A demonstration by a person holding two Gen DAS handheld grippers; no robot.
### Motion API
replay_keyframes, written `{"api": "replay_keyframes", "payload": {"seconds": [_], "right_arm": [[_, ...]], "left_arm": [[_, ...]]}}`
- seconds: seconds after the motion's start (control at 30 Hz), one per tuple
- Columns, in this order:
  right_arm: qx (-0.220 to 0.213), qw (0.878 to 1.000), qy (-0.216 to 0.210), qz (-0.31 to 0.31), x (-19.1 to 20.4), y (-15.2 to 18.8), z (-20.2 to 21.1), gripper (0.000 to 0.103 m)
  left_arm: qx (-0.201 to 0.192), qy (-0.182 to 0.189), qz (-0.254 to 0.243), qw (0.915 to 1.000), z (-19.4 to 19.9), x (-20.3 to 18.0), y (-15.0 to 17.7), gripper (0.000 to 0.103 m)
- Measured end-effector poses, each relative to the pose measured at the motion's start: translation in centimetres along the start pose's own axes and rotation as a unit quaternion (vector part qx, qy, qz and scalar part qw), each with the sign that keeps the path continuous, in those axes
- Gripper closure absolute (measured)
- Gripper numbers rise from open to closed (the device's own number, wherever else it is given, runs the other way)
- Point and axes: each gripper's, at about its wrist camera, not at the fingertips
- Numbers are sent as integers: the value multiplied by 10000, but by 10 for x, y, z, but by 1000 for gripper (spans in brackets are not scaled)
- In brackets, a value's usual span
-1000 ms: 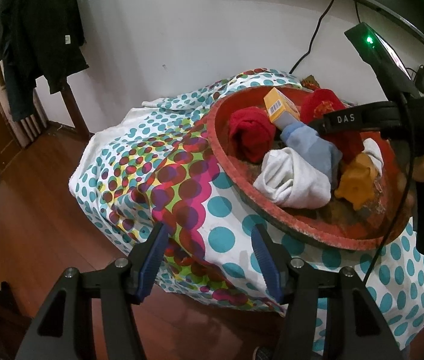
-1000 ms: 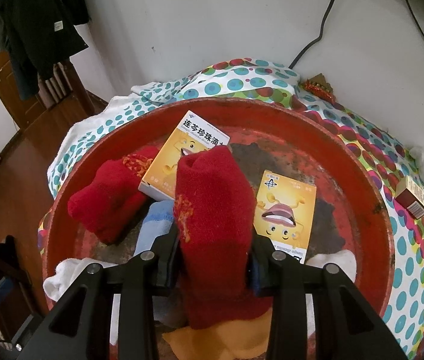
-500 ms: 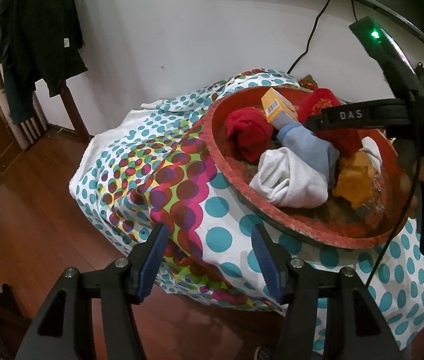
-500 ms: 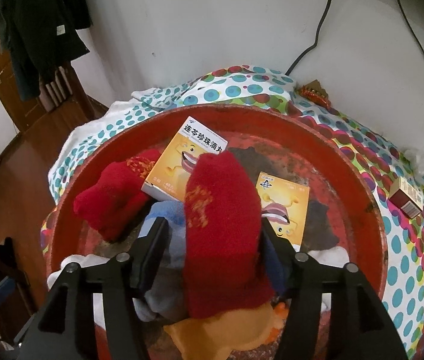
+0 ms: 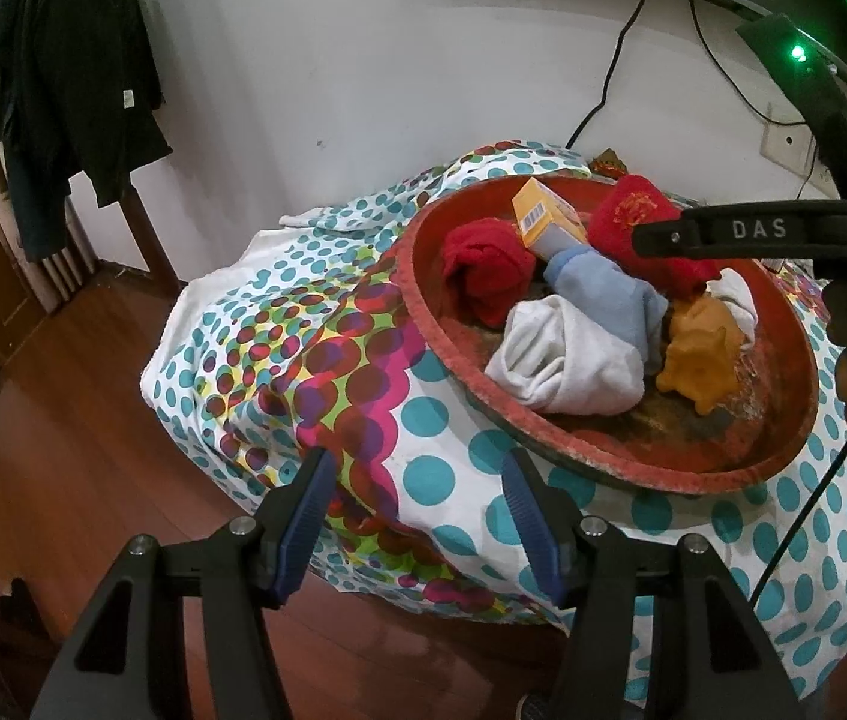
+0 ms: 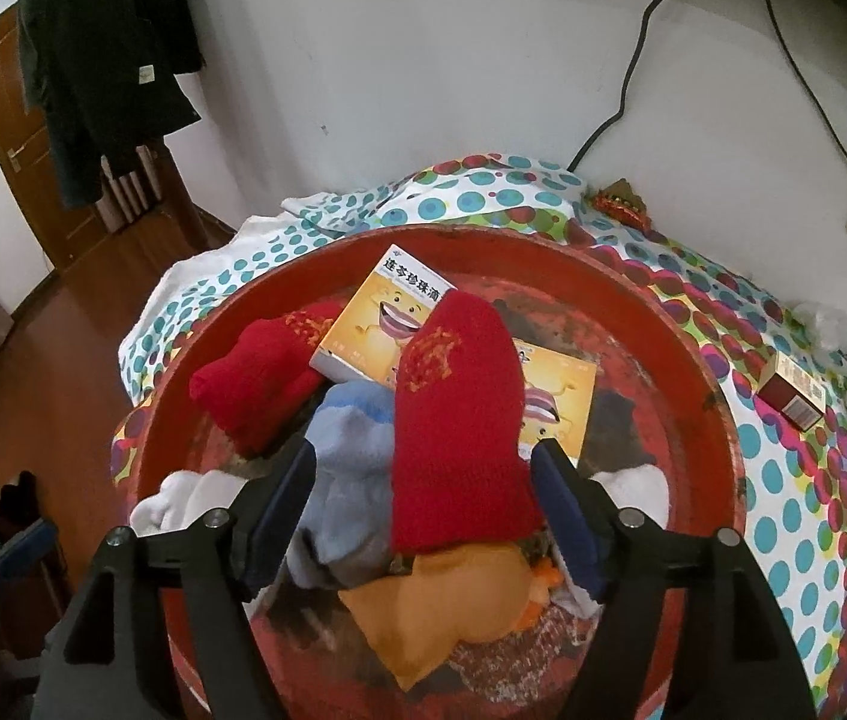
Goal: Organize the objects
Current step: 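Lower the red sock into the tray and open the right gripper, then withdraw the right gripper from the tray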
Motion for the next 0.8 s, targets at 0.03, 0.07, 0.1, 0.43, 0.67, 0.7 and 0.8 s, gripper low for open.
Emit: {"api": "replay_keyframes", "payload": {"seconds": [0.03, 0.07, 0.1, 0.43, 0.67, 0.7, 0.8], "right_arm": [[-11, 10000, -19, -16, -1, 2, 2, 31], [-18, 10000, -41, -32, -1, 3, 3, 31], [-22, 10000, -53, -39, -1, 5, 5, 31], [-167, 9998, -13, 61, 3, 32, 30, 20], [-144, 9998, -26, -158, -1, 51, 46, 11], [-136, 9997, -43, -200, -3, 54, 48, 10], [-81, 9994, -67, -317, -7, 61, 52, 5]], "left_arm": [[-7, -13, -8, 10000, 0, -1, 0, 44], [-10, -13, -16, 10000, 1, -1, 0, 44], [-15, 1, -18, 10000, 1, -1, 0, 44], [-36, 86, -97, 9999, 5, -9, 2, 44], [-85, 101, -159, 9998, 12, -15, 2, 44], [-85, 113, -166, 9998, 12, -15, 1, 44], [-97, 128, -193, 9997, 14, -17, 1, 44]]}}
Point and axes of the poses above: each gripper's, at about its wrist camera, not at the fingertips, and z roughly against the way its jaws point, x to its left, y to its underside, and after that the axes turned 5 degrees about x, right-handed
